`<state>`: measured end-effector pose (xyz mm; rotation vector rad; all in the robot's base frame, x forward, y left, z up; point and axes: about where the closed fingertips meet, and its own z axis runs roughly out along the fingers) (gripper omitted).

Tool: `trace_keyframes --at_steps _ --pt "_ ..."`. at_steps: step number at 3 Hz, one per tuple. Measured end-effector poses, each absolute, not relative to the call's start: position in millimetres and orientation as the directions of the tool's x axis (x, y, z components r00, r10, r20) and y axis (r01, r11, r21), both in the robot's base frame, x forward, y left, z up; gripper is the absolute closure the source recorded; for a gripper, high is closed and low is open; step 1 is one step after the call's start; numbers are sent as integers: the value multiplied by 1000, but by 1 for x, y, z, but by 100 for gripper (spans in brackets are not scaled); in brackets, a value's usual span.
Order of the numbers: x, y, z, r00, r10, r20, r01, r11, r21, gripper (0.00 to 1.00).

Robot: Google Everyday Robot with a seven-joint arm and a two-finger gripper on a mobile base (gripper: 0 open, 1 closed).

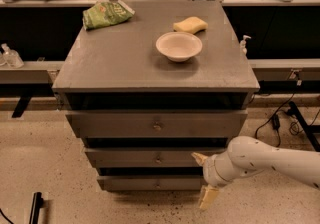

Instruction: Open middle drawer

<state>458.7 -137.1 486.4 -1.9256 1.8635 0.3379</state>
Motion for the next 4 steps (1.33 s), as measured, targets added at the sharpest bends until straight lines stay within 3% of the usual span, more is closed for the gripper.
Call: trace_keyframes --at_steps 2,4 --pt "512 -169 466 42 -928 -371 -984 26 -175 0" --pt "547 -189 448 40 -924 -380 -981 36 -190 0"
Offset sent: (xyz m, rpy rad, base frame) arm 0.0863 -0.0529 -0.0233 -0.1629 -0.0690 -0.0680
